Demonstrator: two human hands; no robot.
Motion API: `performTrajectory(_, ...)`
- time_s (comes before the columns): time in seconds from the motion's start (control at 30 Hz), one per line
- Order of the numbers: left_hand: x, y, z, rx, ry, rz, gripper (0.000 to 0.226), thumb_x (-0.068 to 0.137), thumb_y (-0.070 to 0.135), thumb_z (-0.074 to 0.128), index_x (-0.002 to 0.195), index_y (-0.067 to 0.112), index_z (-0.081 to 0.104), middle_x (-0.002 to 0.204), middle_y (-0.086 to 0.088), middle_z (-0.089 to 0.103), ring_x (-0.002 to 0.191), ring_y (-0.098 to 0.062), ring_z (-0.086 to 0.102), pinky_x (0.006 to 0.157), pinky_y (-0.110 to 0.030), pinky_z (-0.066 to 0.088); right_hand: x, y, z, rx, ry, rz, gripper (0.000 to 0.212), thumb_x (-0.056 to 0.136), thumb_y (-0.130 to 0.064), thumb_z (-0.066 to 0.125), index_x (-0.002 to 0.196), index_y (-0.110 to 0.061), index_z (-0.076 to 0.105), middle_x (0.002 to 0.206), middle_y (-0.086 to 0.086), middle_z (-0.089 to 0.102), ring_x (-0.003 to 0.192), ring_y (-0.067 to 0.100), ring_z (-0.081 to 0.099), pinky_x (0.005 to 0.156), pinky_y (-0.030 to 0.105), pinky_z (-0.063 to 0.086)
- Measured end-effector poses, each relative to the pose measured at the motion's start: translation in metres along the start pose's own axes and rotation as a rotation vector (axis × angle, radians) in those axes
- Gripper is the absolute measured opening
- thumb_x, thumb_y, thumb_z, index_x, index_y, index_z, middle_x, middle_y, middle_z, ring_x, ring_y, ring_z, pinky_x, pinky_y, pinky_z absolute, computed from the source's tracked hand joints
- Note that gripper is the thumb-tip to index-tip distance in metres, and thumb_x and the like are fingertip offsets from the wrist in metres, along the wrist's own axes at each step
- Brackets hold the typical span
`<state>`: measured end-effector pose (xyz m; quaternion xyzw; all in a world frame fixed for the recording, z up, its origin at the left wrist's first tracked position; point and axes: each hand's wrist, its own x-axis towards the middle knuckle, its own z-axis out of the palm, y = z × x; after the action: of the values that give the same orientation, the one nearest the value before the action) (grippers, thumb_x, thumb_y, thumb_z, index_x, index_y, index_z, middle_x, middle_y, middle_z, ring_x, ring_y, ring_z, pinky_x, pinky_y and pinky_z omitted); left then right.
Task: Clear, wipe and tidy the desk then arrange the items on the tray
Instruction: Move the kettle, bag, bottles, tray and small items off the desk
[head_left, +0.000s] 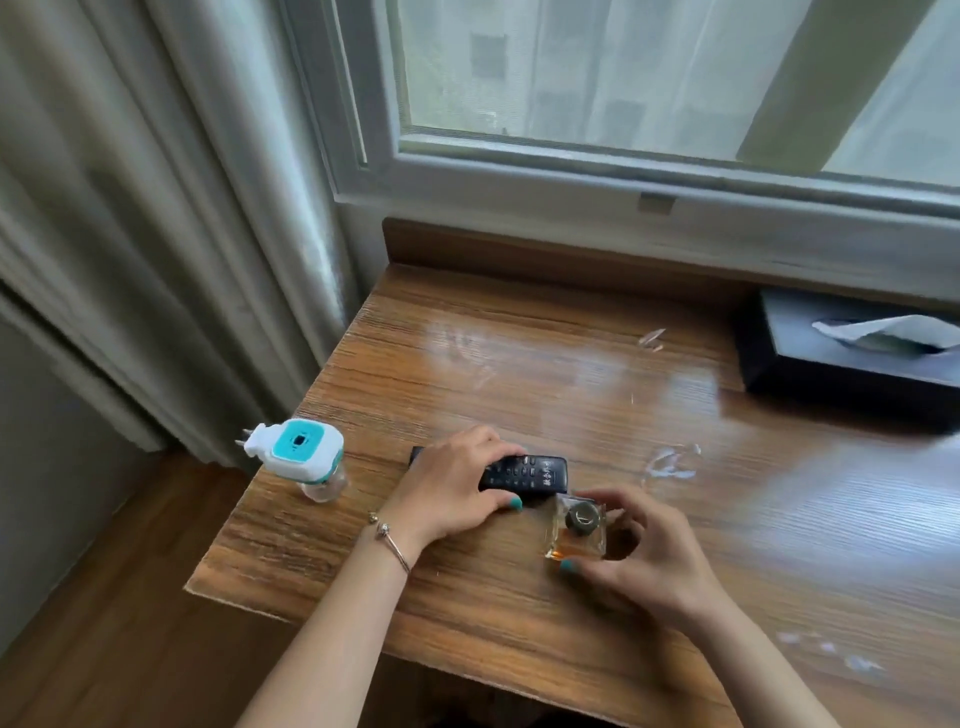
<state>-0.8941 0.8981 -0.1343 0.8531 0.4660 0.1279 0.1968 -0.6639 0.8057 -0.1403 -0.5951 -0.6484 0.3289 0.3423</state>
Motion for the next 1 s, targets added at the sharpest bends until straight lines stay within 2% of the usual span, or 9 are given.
performTrajectory(0.07,0.002,0.007,-0.008,0.011,0.024,0.036,0.052,0.077,0.053,0.070,0.125,0.041,0.053,0.105,0.020,0.053,0.094,-0.007,0.058,0.069,-0.020,0.037,-0.006,-0.006,0.004,-0.007,0.106,0.028,0.057,0.051,-0.027,0.092,0.102,-0.036,0.069,0.095,-0.017,0.070,0.083,0.006,0.064,0.077,0.031,0.053)
performTrajectory(0.2,0.002,0.021,-0.021,-0.011,0.006,0.120,0.049,0.075,0.059,0.068,0.118,0.040,0.051,0.105,0.019,0.054,0.088,-0.011,0.062,0.067,-0.026,0.044,-0.025,-0.030,0.007,-0.037,0.357,0.067,0.064,0.048,-0.026,0.096,0.102,-0.039,0.066,0.100,-0.025,0.068,0.087,0.000,0.061,0.073,0.009,0.043)
performTrajectory(0.37,0.002,0.049,-0.025,-0.189,-0.006,0.146,0.042,0.071,0.058,0.072,0.103,0.039,0.052,0.098,0.019,0.054,0.083,-0.011,0.060,0.062,-0.027,0.039,-0.063,-0.057,0.007,-0.040,0.612,0.185,0.062,0.049,-0.024,0.095,0.102,-0.035,0.065,0.100,-0.026,0.069,0.091,0.003,0.064,0.075,0.012,0.044)
performTrajectory(0.43,-0.001,0.066,-0.021,-0.280,-0.056,0.180,0.043,0.070,0.055,0.074,0.104,0.039,0.054,0.098,0.020,0.055,0.085,-0.008,0.058,0.066,-0.028,0.046,-0.086,-0.062,0.003,-0.046,0.702,0.239,0.062,0.049,-0.021,0.096,0.102,-0.034,0.065,0.099,-0.027,0.068,0.090,0.002,0.063,0.073,0.012,0.043)
performTrajectory(0.53,-0.007,0.099,-0.008,-0.350,-0.122,0.287,0.045,0.071,0.052,0.077,0.108,0.039,0.056,0.098,0.021,0.055,0.084,0.001,0.053,0.062,-0.015,0.040,-0.127,-0.066,-0.006,-0.088,0.823,0.318,0.059,0.051,-0.026,0.095,0.102,-0.037,0.066,0.099,-0.029,0.067,0.090,0.001,0.061,0.070,0.010,0.041)
performTrajectory(0.6,-0.012,0.127,0.002,-0.397,-0.169,0.357,0.045,0.071,0.047,0.078,0.110,0.035,0.058,0.100,0.018,0.057,0.084,0.001,0.053,0.065,-0.018,0.042,-0.159,-0.065,-0.013,-0.085,0.930,0.368,0.057,0.051,-0.027,0.096,0.098,-0.040,0.067,0.097,-0.026,0.069,0.087,0.001,0.061,0.070,0.009,0.042)
performTrajectory(0.73,-0.025,0.186,0.029,-0.435,-0.288,0.489,0.045,0.071,0.043,0.079,0.110,0.031,0.061,0.100,0.017,0.059,0.085,0.002,0.054,0.074,-0.025,0.049,-0.225,-0.055,-0.030,-0.059,1.106,0.466,0.056,0.048,-0.048,0.091,0.099,-0.042,0.068,0.097,-0.019,0.071,0.091,0.010,0.066,0.076,0.027,0.053)
performTrajectory(0.87,-0.038,0.252,0.065,-0.435,-0.344,0.582,0.044,0.069,0.050,0.075,0.108,0.035,0.060,0.099,0.018,0.062,0.088,0.001,0.059,0.072,-0.029,0.054,-0.284,-0.039,-0.060,-0.106,1.236,0.506,0.057,0.047,-0.055,0.086,0.099,-0.051,0.064,0.096,-0.025,0.069,0.089,0.003,0.064,0.073,0.012,0.046)
performTrajectory(1.0,-0.054,0.330,0.113,-0.426,-0.392,0.597,0.040,0.063,0.051,0.072,0.099,0.037,0.062,0.090,0.021,0.065,0.082,0.002,0.061,0.066,-0.023,0.051,-0.350,-0.009,-0.099,-0.097,1.303,0.543,0.050,0.045,-0.051,0.085,0.091,-0.043,0.067,0.093,-0.027,0.068,0.083,-0.003,0.063,0.070,0.005,0.041)
